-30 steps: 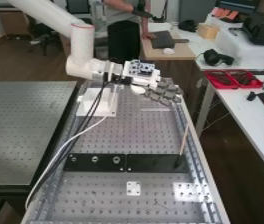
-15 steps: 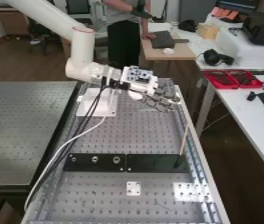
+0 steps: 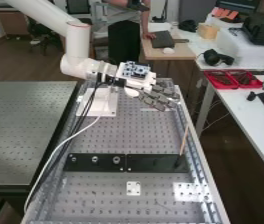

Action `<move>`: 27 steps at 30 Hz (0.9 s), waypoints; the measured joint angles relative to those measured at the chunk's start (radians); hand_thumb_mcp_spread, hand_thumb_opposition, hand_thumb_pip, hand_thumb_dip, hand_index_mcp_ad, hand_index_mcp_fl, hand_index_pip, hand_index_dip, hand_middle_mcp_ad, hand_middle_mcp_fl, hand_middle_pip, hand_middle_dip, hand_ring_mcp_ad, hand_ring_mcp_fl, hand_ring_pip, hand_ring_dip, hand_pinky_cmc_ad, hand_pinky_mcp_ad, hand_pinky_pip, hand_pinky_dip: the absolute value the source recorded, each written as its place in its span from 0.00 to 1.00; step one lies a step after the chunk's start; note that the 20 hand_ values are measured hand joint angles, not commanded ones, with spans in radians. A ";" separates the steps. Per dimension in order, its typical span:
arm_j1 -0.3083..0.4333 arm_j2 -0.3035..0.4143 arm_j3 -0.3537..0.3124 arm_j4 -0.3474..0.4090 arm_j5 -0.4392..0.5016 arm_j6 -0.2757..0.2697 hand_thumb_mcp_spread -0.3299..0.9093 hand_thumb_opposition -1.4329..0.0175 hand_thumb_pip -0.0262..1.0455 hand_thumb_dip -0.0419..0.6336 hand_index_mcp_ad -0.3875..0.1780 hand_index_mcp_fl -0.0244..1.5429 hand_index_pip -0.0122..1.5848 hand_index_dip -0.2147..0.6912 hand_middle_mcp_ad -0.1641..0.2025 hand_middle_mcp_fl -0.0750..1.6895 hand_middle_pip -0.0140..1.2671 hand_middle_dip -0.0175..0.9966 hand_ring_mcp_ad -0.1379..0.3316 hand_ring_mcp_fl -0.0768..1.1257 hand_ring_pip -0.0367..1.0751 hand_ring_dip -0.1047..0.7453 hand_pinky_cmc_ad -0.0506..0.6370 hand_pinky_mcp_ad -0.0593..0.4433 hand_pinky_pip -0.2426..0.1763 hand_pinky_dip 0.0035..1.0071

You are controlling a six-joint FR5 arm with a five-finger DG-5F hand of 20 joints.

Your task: Grab the pcb board and place it in the clear container

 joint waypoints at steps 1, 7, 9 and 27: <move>-0.002 0.020 -0.013 0.004 0.011 -0.009 0.58 0.41 0.61 0.42 0.50 0.02 0.70 0.27 0.67 0.04 0.11 0.13 0.77 0.06 0.11 0.14 0.53 0.48 0.35 0.52; -0.011 0.138 -0.089 0.015 0.055 -0.078 0.56 0.42 0.61 0.41 0.50 0.02 0.70 0.26 0.67 0.04 0.11 0.13 0.77 0.06 0.11 0.14 0.53 0.48 0.35 0.56; -0.014 0.175 -0.115 0.017 0.068 -0.100 0.54 0.42 0.61 0.41 0.50 0.03 0.67 0.24 0.67 0.04 0.11 0.13 0.77 0.06 0.11 0.14 0.53 0.48 0.35 0.58; -0.006 0.494 -0.267 -0.051 0.234 -0.329 0.49 0.45 0.61 0.36 0.50 0.03 0.43 0.22 0.67 0.04 0.11 0.13 0.77 0.06 0.11 0.14 0.53 0.48 0.35 0.61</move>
